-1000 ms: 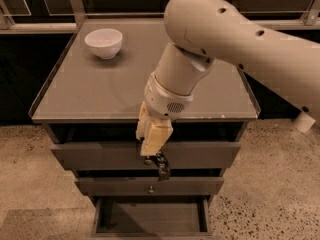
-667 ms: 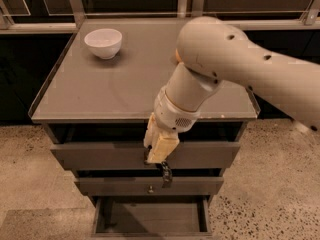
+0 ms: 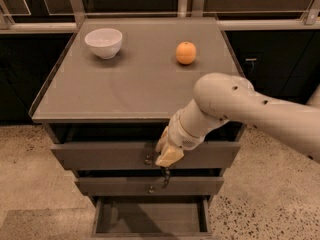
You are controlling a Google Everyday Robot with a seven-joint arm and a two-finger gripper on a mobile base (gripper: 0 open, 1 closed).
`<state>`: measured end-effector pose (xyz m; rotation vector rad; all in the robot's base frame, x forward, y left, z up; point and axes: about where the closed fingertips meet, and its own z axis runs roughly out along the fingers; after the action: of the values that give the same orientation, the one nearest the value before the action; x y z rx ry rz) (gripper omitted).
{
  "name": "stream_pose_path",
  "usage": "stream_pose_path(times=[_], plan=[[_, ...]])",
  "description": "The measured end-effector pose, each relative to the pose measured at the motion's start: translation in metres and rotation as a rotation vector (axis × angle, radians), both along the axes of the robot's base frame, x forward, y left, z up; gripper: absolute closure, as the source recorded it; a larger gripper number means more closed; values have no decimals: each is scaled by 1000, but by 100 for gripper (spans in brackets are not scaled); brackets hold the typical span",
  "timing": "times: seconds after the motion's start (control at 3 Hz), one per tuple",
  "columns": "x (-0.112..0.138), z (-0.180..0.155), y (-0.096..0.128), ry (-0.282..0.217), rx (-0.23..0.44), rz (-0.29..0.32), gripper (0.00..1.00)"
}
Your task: Place rxbar chocolate into bottom drawer
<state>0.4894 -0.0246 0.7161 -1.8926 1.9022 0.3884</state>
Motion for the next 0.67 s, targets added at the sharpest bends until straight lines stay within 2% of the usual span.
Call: stream_pose_path(times=[0.33,0.67], plan=[[-1,-4,-2,-9,7,-19,100],[6,-9,-8,-58,21,-82,100]])
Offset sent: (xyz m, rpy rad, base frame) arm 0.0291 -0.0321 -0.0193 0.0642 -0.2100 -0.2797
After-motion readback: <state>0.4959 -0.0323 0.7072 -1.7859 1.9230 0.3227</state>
